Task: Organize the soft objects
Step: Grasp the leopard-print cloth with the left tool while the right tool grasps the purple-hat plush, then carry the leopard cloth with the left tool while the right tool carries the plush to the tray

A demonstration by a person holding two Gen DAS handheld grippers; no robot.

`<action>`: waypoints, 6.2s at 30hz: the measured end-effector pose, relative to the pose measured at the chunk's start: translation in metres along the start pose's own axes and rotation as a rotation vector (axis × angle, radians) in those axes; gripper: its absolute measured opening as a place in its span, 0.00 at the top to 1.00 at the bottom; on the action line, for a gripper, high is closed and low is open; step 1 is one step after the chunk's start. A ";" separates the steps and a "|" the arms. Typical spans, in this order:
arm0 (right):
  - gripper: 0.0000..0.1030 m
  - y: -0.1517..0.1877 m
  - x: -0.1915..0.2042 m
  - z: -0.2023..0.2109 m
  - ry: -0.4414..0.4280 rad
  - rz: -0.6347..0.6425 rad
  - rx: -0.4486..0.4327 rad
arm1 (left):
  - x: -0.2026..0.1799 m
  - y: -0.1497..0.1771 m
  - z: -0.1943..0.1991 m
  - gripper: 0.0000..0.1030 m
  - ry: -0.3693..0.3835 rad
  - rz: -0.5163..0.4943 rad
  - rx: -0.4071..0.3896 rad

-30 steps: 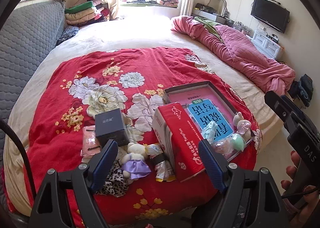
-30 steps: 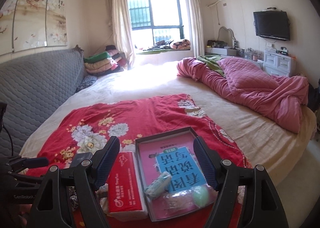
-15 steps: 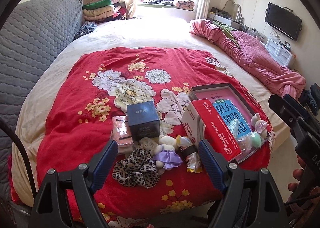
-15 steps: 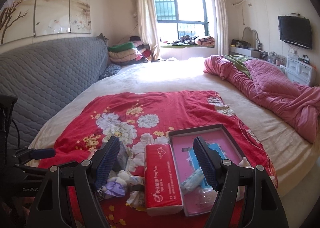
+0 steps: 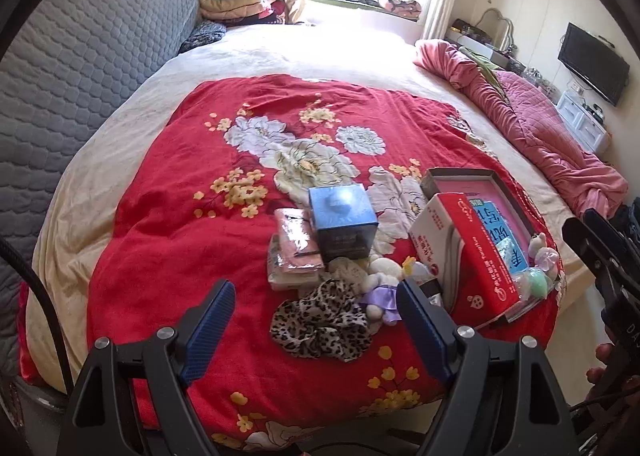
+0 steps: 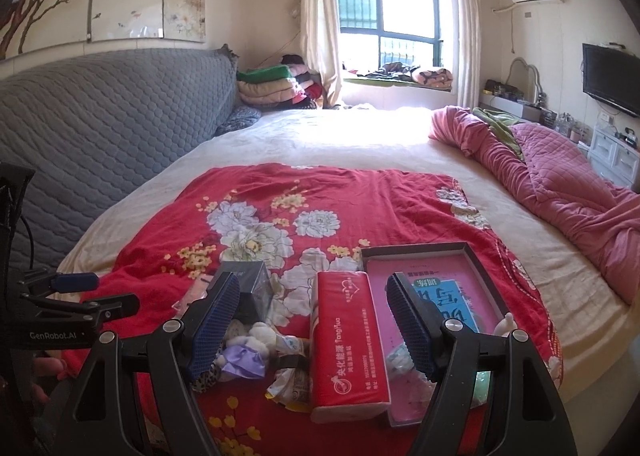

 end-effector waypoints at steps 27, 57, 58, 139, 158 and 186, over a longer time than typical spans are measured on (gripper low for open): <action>0.25 0.089 0.068 -0.062 -0.058 0.275 0.191 | 0.036 0.061 -0.067 0.20 0.031 0.064 0.154; 0.33 0.126 0.080 -0.156 -0.018 0.443 0.259 | 0.030 0.072 -0.132 0.20 0.118 0.095 0.228; 0.34 0.124 0.079 -0.157 -0.013 0.436 0.256 | 0.030 0.072 -0.134 0.20 0.119 0.098 0.231; 0.74 0.012 -0.006 -0.029 -0.198 -0.028 -0.064 | -0.089 -0.014 -0.016 0.91 0.168 -0.087 -0.105; 0.74 -0.009 -0.104 0.011 -0.095 -0.224 -0.180 | -0.182 -0.043 -0.009 0.91 0.207 -0.244 -0.117; 0.74 0.011 -0.203 0.015 0.066 -0.354 -0.202 | -0.282 -0.035 -0.083 0.91 0.307 -0.380 0.015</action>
Point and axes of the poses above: each gripper's, at about its wrist camera, not at the fingertips, and z roughly against the way its jaws point, x to its left, y to its underside, the point moved 6 cm from there along -z, roughly the way its jaws point, and after that the axes turned 8 degrees about -z, right-handed, at the moved point
